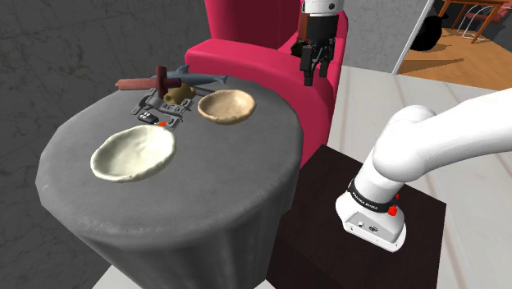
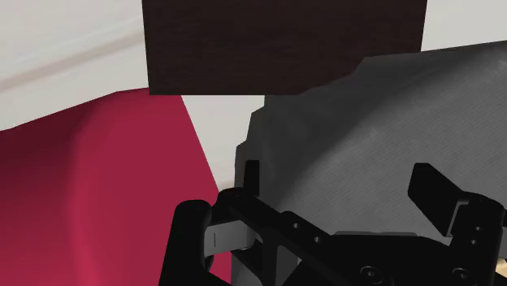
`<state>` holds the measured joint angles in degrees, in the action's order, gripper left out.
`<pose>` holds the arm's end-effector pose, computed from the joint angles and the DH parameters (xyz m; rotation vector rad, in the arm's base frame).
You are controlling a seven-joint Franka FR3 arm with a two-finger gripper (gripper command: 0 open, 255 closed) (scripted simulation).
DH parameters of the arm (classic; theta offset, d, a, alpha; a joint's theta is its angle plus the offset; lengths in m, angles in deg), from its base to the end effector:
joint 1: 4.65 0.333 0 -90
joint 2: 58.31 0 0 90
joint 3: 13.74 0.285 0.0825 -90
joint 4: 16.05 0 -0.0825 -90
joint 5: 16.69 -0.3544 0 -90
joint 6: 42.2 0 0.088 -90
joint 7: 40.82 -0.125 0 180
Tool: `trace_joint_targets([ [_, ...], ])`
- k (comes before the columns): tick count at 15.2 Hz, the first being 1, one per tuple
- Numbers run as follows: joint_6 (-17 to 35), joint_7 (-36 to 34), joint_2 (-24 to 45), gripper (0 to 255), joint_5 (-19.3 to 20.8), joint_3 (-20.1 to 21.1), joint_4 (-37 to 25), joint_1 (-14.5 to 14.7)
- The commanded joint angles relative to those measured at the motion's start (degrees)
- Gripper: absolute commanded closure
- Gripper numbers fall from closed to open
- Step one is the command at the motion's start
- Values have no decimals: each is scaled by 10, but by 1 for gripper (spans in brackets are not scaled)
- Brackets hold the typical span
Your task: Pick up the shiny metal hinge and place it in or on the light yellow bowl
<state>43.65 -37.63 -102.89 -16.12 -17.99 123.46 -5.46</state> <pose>0.2850 -0.0296 0.5076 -3.0804 0.0109 0.2423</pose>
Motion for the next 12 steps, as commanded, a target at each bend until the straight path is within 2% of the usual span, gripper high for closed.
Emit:
trace_joint_targets([
  [1,0,0,0,0,0,0,0,0],
  [12,82,-66,200,0,-73,68,-119,51],
])
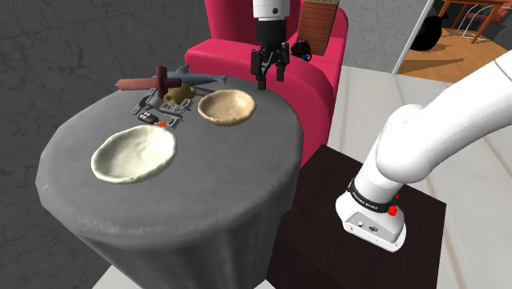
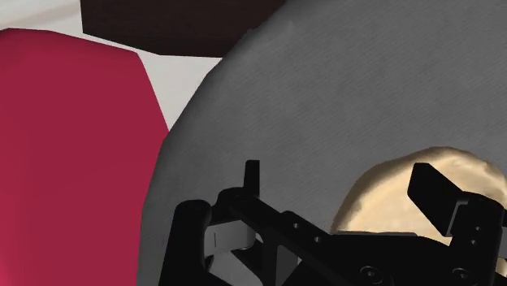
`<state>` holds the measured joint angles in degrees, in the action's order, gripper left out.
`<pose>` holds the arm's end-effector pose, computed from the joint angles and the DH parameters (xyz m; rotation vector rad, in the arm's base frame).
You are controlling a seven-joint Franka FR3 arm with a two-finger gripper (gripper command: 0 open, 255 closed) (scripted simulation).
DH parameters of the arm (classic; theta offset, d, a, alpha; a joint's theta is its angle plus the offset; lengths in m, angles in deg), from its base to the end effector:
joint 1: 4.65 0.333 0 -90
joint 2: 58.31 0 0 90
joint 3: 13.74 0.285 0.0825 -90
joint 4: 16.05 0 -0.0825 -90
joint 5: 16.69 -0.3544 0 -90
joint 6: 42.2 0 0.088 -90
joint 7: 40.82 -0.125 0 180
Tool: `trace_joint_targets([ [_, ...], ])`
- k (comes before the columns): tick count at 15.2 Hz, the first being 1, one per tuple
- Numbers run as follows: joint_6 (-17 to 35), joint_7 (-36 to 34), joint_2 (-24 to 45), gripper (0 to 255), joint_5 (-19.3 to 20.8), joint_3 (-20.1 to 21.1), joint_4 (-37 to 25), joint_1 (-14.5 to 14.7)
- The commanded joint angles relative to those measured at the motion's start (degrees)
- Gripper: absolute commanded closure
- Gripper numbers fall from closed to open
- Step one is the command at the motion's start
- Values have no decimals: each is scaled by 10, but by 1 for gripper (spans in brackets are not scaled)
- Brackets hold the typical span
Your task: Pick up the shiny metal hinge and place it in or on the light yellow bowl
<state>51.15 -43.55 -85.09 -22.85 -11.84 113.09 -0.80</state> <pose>0.3734 0.0516 0.4925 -3.0509 -0.0507 0.2500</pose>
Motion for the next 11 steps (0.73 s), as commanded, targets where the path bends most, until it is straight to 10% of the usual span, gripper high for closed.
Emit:
trace_joint_targets([
  [1,12,-13,41,0,-10,12,-30,8],
  [11,34,-68,236,0,-31,60,-211,42],
])
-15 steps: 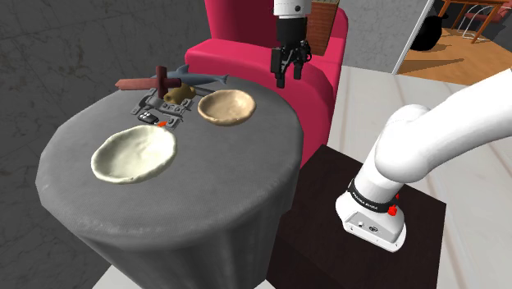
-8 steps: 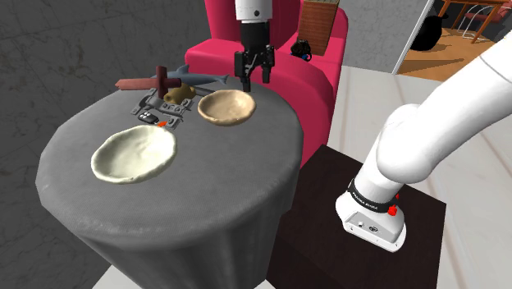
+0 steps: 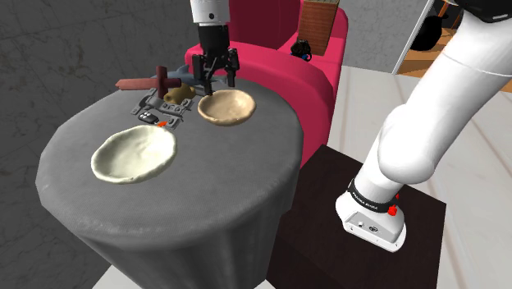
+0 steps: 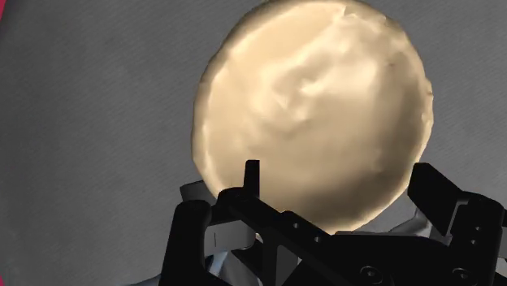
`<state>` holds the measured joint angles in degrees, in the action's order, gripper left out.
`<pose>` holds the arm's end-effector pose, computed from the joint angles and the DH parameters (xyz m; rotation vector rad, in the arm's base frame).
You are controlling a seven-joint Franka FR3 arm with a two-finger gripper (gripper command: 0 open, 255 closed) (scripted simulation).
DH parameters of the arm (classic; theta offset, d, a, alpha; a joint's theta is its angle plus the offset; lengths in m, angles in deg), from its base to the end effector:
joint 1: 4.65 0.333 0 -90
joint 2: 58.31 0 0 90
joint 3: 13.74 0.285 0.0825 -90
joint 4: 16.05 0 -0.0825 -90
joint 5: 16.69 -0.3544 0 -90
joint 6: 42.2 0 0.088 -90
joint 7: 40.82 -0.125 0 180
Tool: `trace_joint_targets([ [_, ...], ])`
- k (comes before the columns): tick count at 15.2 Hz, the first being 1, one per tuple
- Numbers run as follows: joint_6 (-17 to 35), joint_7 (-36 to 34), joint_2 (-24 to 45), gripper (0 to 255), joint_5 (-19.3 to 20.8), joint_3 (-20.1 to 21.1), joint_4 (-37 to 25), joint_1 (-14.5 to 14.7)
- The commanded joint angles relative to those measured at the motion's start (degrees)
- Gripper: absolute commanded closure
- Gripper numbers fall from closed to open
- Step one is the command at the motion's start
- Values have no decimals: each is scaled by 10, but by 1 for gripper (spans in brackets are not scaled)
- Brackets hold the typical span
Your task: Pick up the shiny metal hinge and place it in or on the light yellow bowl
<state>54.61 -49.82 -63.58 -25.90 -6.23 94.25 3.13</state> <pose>0.4669 0.1480 0.4767 -3.0158 -0.1173 0.2592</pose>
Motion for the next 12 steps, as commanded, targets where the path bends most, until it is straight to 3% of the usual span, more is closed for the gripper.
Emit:
trace_joint_targets([
  [1,-1,-11,41,0,0,8,-45,7],
  [10,-41,-65,244,0,15,36,-295,48],
  [12,-35,-67,250,0,16,37,-296,50],
])
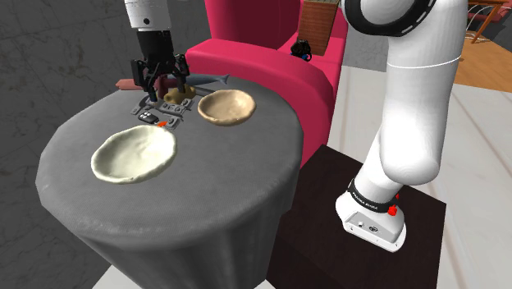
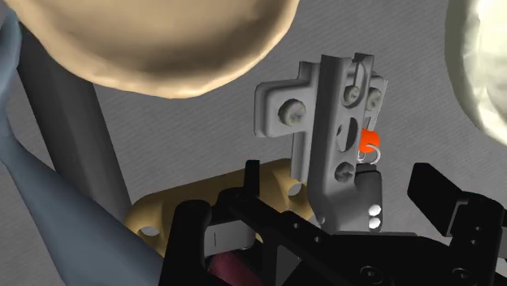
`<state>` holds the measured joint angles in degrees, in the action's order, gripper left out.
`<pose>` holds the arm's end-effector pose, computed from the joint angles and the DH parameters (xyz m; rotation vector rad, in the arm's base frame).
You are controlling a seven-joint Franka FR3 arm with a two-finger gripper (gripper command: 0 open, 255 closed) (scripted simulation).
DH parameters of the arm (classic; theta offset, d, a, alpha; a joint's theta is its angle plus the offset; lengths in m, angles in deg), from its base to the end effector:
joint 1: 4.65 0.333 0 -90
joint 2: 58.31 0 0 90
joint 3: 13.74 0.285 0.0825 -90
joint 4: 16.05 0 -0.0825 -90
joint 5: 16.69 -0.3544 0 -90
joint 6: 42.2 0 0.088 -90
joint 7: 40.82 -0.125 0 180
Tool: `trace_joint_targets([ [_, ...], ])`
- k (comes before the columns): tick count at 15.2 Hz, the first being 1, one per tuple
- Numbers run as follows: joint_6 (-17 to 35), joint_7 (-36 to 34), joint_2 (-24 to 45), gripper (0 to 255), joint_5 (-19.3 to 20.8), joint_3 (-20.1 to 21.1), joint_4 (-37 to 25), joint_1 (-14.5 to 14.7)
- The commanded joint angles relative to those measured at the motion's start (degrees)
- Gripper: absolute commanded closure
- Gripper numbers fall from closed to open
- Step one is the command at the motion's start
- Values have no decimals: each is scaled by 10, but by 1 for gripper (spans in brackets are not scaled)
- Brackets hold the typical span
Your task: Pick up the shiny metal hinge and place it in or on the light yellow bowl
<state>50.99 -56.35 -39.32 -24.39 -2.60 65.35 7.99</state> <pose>0.5533 0.2456 0.4632 -2.9788 -0.1817 0.2676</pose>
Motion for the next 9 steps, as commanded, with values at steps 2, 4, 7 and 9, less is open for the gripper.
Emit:
trace_joint_targets([
  [2,17,0,4,0,0,1,12,2],
  [4,34,1,2,0,-1,2,31,3],
  [7,54,2,-1,0,-2,2,54,4],
  [9,54,2,0,0,-2,2,54,4],
])
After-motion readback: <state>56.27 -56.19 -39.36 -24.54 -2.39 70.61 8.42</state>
